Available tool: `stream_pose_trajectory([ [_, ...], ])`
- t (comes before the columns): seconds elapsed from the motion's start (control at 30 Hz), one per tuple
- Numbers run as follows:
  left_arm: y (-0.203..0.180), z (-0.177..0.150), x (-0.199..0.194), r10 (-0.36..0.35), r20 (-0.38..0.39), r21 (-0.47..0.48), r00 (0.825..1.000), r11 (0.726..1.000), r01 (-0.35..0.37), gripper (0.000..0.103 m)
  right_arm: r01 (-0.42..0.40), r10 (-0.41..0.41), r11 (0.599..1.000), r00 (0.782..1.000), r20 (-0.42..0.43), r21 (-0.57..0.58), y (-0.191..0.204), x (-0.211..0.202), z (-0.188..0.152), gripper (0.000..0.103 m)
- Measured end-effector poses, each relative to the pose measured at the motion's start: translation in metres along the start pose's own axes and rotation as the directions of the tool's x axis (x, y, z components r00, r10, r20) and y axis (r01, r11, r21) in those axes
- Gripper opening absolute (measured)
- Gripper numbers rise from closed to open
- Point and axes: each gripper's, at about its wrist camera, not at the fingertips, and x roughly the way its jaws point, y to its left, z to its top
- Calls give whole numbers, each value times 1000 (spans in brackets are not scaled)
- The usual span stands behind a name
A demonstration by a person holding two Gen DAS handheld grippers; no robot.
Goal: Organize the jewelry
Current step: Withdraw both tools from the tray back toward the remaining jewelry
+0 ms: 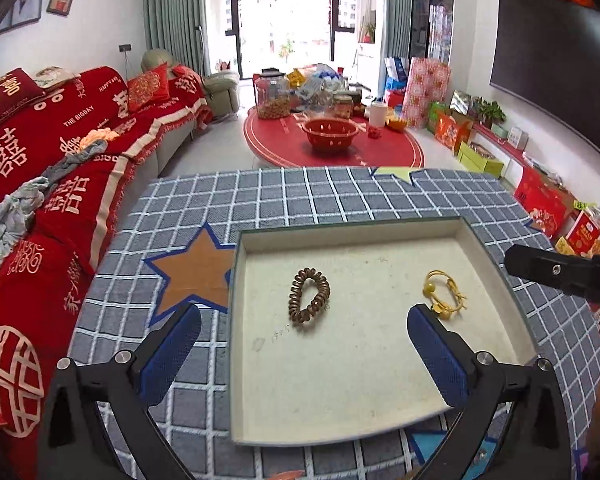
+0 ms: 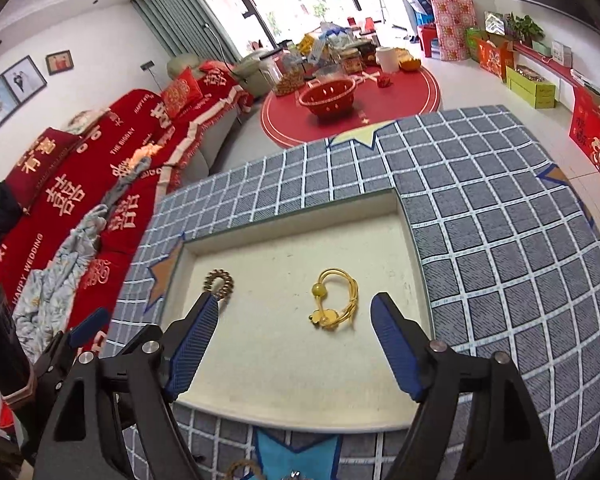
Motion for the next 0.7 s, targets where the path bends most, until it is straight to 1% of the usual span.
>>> stream_pose_trajectory([
  [0.03, 4, -2, -8, 0, 14, -5, 1000, 1000, 0, 103, -2, 2, 1000, 1000, 11, -1, 1, -7, -2, 85],
  [0.1, 13, -6, -23, -12, 32, -19, 999, 1000, 12, 103, 4, -3, 1000, 999, 45, -8, 5, -25, -7, 86],
  [0.2, 24, -17, -40, -39, 24, -34, 999, 999, 40, 103, 14, -12, 1000, 995, 99, -17, 9, -50, -17, 89],
  [0.23, 27, -22, -45, -44, 19, -36, 999, 998, 45, 103, 13, -11, 1000, 993, 119, -16, 10, -57, -19, 102],
  [0.3, 33, -33, -53, -27, 16, -34, 1000, 999, 27, 103, 10, -7, 1000, 986, 166, -14, 11, -73, -27, 103],
  [0.37, 36, -42, -59, -12, 15, -21, 1000, 1000, 13, 103, 6, -4, 1000, 983, 186, -10, 9, -85, -31, 103],
  [0.43, 38, -55, -63, -15, 5, -9, 1000, 1000, 15, 103, 3, -3, 1000, 980, 200, -2, 10, -97, -37, 103],
  [0.53, 40, -73, -67, 0, -3, 15, 1000, 1000, 0, 103, 3, -2, 1000, 981, 196, -3, 14, -110, -47, 103],
  [0.63, 36, -89, -72, 31, 3, 38, 1000, 999, -32, 103, 48, -42, 998, 983, 179, -29, 17, -120, -59, 103],
  [0.7, 34, -98, -74, 36, 1, 53, 999, 998, -36, 103, 68, -59, 997, 983, 176, -46, 20, -126, -69, 103],
])
